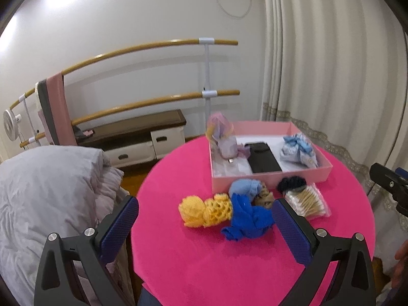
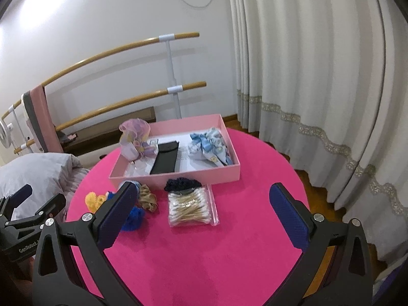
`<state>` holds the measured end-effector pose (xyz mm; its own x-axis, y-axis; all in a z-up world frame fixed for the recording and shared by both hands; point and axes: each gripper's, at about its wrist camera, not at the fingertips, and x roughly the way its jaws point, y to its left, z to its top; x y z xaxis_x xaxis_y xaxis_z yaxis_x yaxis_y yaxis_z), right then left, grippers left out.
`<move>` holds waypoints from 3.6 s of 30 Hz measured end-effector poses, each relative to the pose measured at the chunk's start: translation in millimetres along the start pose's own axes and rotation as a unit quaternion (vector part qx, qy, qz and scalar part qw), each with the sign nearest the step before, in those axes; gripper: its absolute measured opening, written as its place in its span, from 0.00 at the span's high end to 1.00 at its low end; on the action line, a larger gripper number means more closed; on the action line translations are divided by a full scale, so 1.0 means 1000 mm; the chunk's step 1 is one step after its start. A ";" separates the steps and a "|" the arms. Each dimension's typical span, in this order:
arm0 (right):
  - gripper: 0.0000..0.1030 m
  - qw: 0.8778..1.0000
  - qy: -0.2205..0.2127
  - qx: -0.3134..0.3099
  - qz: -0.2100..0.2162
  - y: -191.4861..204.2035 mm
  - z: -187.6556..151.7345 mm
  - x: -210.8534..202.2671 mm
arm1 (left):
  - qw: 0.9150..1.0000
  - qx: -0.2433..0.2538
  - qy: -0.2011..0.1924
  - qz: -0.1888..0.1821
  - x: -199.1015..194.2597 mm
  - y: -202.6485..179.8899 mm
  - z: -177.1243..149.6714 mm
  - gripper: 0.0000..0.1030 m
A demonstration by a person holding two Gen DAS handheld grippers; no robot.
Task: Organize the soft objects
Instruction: 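Grasp the blue knitted cloth with left tool while right tool grasps cotton swab bag, then carry the blue cloth with left tool while right tool carries swab bag over box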
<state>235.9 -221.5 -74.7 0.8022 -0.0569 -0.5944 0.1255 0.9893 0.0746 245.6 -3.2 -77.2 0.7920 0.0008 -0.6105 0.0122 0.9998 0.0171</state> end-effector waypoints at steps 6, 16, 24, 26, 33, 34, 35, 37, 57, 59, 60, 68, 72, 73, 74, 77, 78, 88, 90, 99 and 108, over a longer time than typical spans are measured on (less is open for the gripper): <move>0.00 0.999 0.038 0.004 -0.004 -0.008 -0.016 0.026 | 0.999 -0.004 0.032 -0.015 0.031 -0.011 -0.010 0.00; 0.00 0.997 0.081 0.015 -0.003 -0.024 -0.031 0.063 | 0.996 -0.005 0.080 -0.032 0.100 -0.031 -0.019 0.00; 0.00 0.993 0.117 0.010 0.014 -0.021 -0.038 0.098 | 0.994 -0.010 0.099 -0.034 0.150 -0.044 -0.016 0.00; 0.00 0.992 0.125 0.008 0.018 -0.020 -0.038 0.106 | 0.994 -0.018 0.103 -0.042 0.163 -0.046 -0.015 0.05; 0.00 0.989 0.142 0.004 0.026 -0.016 -0.039 0.123 | 0.989 -0.041 0.125 -0.065 0.183 -0.039 -0.019 0.46; 0.00 0.989 0.144 0.003 0.026 -0.015 -0.039 0.126 | 0.990 -0.036 0.123 -0.065 0.182 -0.040 -0.020 0.47; 0.00 0.989 0.147 0.001 0.029 -0.013 -0.039 0.128 | 0.990 -0.032 0.122 -0.066 0.181 -0.041 -0.020 0.47; 0.00 0.988 0.151 -0.004 0.035 -0.008 -0.039 0.134 | 0.991 -0.020 0.120 -0.059 0.181 -0.043 -0.020 0.44; 0.34 0.986 0.165 -0.038 0.000 -0.002 -0.050 0.151 | 0.989 -0.036 0.119 -0.081 0.170 -0.031 -0.028 0.57; 0.34 0.986 0.162 -0.028 0.002 -0.007 -0.053 0.144 | 0.989 -0.034 0.116 -0.082 0.165 -0.031 -0.029 0.57; 0.34 0.986 0.163 -0.027 0.004 -0.008 -0.052 0.144 | 0.989 -0.034 0.114 -0.083 0.162 -0.031 -0.029 0.57; 0.34 0.986 0.161 -0.025 0.025 -0.009 -0.056 0.122 | 0.991 -0.026 0.106 -0.081 0.145 -0.036 -0.027 0.58; 0.34 0.986 0.161 -0.023 0.033 -0.008 -0.056 0.117 | 0.991 -0.025 0.106 -0.078 0.141 -0.038 -0.027 0.58; 0.34 0.986 0.159 -0.023 0.035 -0.007 -0.056 0.116 | 0.991 -0.024 0.106 -0.077 0.140 -0.038 -0.027 0.58; 0.34 0.987 0.158 -0.024 0.036 -0.006 -0.056 0.114 | 0.991 -0.023 0.104 -0.075 0.139 -0.038 -0.026 0.59; 0.34 0.987 0.154 -0.027 0.044 -0.002 -0.054 0.109 | 0.992 -0.019 0.099 -0.073 0.134 -0.038 -0.025 0.59; 0.34 0.987 0.153 -0.027 0.045 -0.001 -0.055 0.107 | 0.992 -0.017 0.098 -0.072 0.132 -0.039 -0.024 0.59; 0.34 0.988 0.141 -0.027 0.058 0.007 -0.049 0.094 | 0.995 -0.006 0.084 -0.057 0.112 -0.035 -0.016 0.60; 0.34 0.988 0.138 -0.026 0.058 0.007 -0.047 0.090 | 0.995 -0.004 0.079 -0.057 0.107 -0.035 -0.013 0.60; 0.34 0.991 0.111 -0.021 0.071 0.005 -0.023 0.074 | 0.997 0.006 0.045 -0.055 0.085 -0.029 0.014 0.60; 0.34 0.994 0.066 -0.029 0.080 0.000 0.038 0.076 | 0.998 0.004 0.003 -0.057 0.078 -0.019 0.066 0.60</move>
<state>318.7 -230.6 -89.5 0.7247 0.1153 -0.6793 -0.0339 0.9907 0.1320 347.7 -23.4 -72.6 0.7821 -0.1121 -0.6130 0.1061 0.9933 -0.0463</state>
